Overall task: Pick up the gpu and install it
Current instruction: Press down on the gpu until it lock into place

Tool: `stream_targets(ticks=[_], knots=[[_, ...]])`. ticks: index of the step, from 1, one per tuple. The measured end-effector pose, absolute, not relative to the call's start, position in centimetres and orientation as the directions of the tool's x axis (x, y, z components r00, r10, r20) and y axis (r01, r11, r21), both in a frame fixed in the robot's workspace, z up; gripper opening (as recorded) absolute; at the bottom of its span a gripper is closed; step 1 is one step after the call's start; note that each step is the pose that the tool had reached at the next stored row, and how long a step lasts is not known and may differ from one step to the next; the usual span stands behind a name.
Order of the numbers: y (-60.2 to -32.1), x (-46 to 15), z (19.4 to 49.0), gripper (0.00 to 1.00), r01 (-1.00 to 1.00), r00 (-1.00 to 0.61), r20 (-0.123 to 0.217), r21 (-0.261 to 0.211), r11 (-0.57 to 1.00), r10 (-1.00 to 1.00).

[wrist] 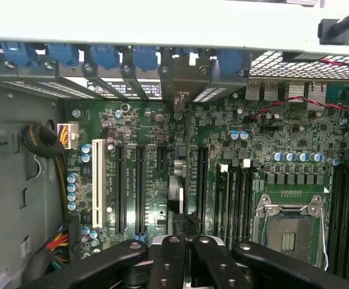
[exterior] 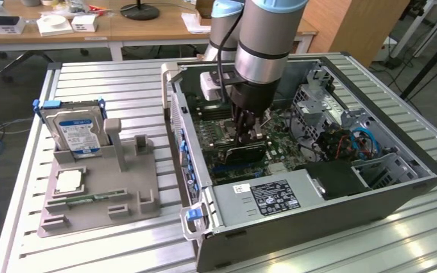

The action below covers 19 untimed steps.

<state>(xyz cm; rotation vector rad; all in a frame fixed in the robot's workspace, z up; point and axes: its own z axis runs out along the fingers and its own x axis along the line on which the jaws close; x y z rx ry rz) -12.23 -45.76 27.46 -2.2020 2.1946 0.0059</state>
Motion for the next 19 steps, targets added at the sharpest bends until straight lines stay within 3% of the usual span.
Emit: stream_targets(ticks=[19], knots=[[-45.72, -12.23, 27.1, 0.1, -1.0, 0.004, -0.026, -0.02, -0.003, -1.0]])
